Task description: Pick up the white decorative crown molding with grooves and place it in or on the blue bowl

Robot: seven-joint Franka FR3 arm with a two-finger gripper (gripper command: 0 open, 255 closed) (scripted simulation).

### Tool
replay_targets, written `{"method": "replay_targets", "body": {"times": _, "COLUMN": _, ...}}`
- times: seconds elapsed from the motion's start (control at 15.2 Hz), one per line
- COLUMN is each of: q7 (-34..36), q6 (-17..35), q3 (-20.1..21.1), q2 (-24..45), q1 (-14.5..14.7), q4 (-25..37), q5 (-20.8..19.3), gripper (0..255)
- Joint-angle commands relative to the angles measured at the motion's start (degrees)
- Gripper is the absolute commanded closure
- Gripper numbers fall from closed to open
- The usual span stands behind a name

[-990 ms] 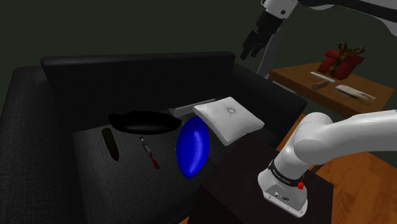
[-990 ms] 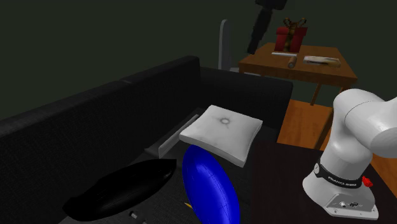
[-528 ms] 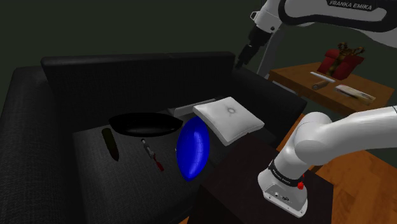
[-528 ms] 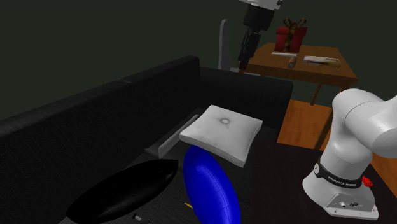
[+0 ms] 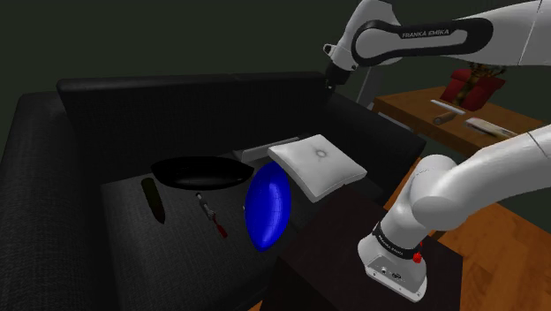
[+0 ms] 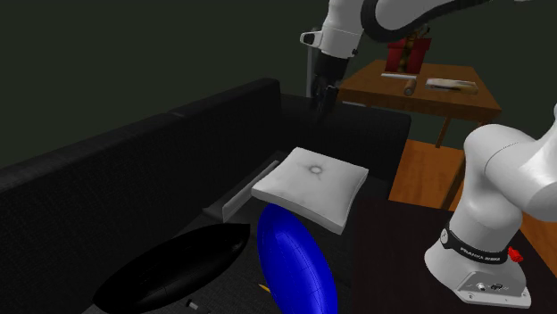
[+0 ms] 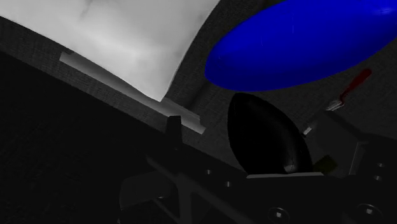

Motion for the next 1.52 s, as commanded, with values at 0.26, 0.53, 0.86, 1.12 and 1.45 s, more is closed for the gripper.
{"method": "replay_targets", "body": {"times": 0.26, "q7": -13.86, "q6": 10.48, "q3": -6.65, "q2": 11.53, "q1": 3.82, "q4": 0.93, "q5": 0.68, "gripper": 0}}
{"method": "replay_targets", "body": {"times": 0.53, "q7": -24.45, "q6": 16.76, "q3": -10.82, "q2": 20.78, "q1": 6.88, "q4": 3.31, "q5": 4.24, "gripper": 0}}
{"method": "replay_targets", "body": {"times": 0.86, "q7": -40.28, "q6": 22.86, "q3": -13.76, "q2": 33.77, "q1": 9.48, "q4": 8.2, "q5": 13.55, "gripper": 0}}
{"method": "replay_targets", "body": {"times": 1.12, "q7": -53.22, "q6": 25.78, "q3": -12.01, "q2": 44.32, "q1": 8.07, "q4": 13.66, "q5": 22.36, "gripper": 0}}
{"method": "replay_targets", "body": {"times": 1.45, "q7": -65.64, "q6": 27.93, "q3": -6.59, "q2": 56.19, "q1": 3.39, "q4": 21.96, "q5": 29.05, "gripper": 0}}
